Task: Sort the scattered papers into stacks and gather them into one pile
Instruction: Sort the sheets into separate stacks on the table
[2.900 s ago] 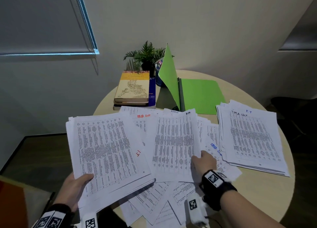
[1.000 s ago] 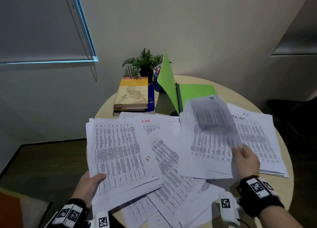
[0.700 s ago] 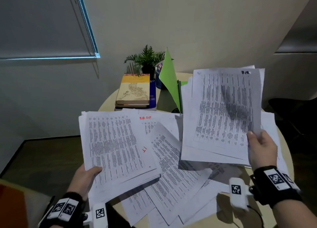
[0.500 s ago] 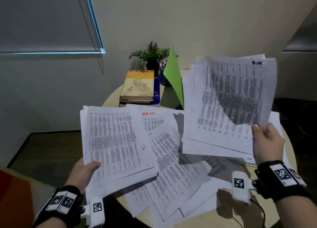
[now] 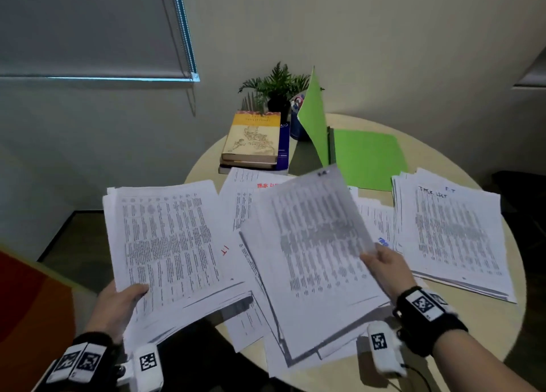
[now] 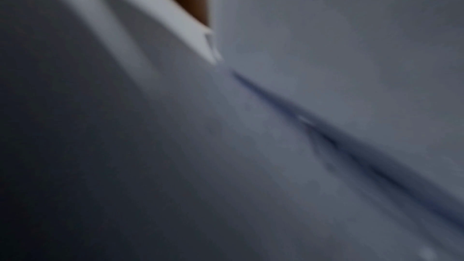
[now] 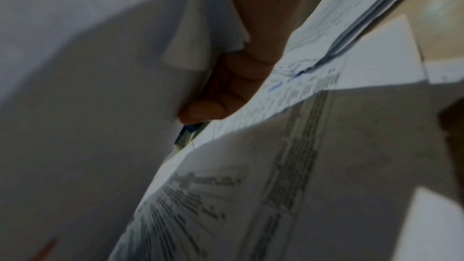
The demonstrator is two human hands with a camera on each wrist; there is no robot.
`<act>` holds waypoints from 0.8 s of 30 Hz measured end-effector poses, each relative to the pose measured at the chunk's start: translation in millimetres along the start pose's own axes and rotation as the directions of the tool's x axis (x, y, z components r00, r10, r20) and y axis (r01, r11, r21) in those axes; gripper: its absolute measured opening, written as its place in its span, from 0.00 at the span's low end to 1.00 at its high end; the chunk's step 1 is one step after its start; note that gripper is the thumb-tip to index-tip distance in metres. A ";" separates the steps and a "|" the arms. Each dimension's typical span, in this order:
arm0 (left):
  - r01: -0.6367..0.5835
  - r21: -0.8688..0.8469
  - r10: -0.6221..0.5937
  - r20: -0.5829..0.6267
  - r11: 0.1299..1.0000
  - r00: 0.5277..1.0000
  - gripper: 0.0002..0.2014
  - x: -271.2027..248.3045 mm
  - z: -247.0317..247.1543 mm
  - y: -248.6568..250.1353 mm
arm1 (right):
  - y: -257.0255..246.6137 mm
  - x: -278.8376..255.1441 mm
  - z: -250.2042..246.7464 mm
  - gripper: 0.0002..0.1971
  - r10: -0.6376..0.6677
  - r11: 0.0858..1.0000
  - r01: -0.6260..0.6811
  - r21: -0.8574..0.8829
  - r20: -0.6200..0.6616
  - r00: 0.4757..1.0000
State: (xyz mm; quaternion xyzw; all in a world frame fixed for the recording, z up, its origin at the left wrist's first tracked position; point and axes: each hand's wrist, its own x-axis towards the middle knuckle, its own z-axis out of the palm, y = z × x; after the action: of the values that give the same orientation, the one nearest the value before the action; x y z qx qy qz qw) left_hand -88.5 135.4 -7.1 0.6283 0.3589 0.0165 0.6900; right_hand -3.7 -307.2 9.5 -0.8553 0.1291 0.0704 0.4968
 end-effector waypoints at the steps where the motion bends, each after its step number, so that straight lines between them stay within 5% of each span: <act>1: -0.012 0.001 0.012 -0.001 1.000 1.000 0.21 -1.0 -2.6 1.6 | 2.3 0.8 5.8 0.06 0.013 0.998 -0.012 -0.055 0.027 1.000; 5: -0.044 0.012 0.044 0.024 0.999 0.999 0.19 -6.4 2.3 6.2 | 2.4 8.7 31.2 0.09 0.012 0.949 0.017 -0.316 0.089 0.996; 10: -0.012 -0.006 0.012 0.075 1.000 0.997 0.21 -0.5 20.9 -1.5 | -0.8 14.1 56.9 0.25 0.034 0.688 0.055 -0.724 0.108 0.994; 16: 0.022 -0.003 -0.021 0.121 1.000 0.992 0.21 6.9 32.6 -5.9 | -8.8 8.0 58.3 0.32 0.118 0.914 -0.066 -0.401 0.107 0.987; 20: 0.028 0.017 -0.030 0.121 0.999 0.992 0.20 10.2 36.8 -1.8 | -22.3 0.4 32.0 0.04 0.080 0.963 -0.061 -0.264 0.060 0.995; 24: 0.010 0.039 -0.015 0.125 0.999 0.992 0.18 4.8 43.8 4.7 | -41.1 -4.1 -7.7 0.09 0.021 0.999 -0.022 -0.027 -0.047 0.999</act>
State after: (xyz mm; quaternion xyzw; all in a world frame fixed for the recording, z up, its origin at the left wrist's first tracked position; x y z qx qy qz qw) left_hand -60.3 101.2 -7.2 0.6388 0.3193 -0.0340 0.6991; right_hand 4.3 -293.8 48.5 -0.8620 0.1489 0.0574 0.4812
